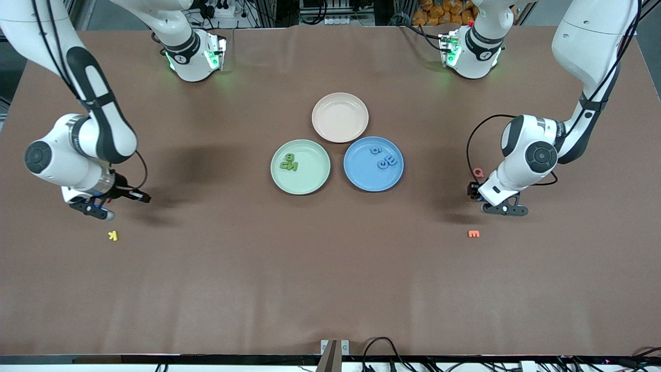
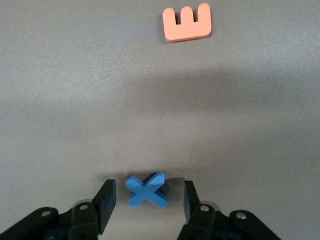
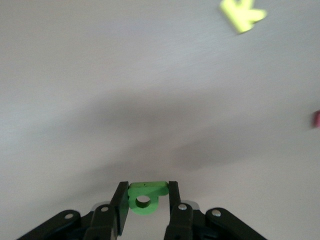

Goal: Sort letters by color into matching plates
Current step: 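Carry the green letter to the green plate with the right gripper, then release the green letter while the left gripper carries the x to the blue plate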

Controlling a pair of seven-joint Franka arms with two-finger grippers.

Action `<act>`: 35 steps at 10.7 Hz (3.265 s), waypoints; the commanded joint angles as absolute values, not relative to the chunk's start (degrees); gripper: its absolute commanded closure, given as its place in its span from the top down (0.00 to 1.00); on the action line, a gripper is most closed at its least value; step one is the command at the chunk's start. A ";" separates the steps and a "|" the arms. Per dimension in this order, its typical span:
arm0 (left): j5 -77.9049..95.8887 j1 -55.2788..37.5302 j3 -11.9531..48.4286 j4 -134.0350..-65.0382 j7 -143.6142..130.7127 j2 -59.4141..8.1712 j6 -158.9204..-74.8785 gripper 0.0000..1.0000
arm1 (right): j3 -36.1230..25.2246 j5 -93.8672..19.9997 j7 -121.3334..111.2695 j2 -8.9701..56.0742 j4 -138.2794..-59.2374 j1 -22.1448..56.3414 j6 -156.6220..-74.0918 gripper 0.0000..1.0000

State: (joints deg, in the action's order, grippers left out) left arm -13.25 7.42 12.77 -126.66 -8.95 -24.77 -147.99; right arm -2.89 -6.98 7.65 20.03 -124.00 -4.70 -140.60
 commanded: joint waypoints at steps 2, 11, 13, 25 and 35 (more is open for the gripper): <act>-14.41 8.52 12.83 -127.88 -8.44 -24.96 -150.47 0.56 | -3.34 -7.73 22.20 17.14 -125.33 6.92 -138.87 0.25; -13.89 8.00 12.83 -127.79 -10.81 -22.16 -146.63 0.00 | -3.08 -7.73 43.75 17.66 -124.54 29.77 -138.78 0.25; -13.71 6.51 12.83 -127.36 -14.31 -19.44 -142.23 0.00 | -2.99 -7.73 47.62 18.36 -123.84 33.82 -138.78 0.25; -10.74 0.36 26.62 -126.83 -54.54 -15.73 -134.39 0.00 | -2.20 -8.70 61.18 27.34 -112.24 41.31 -134.47 1.00; -7.39 -7.29 29.71 -124.28 -79.70 -16.52 -134.30 0.00 | -11.42 -8.35 24.91 26.02 -112.24 30.35 -133.24 1.00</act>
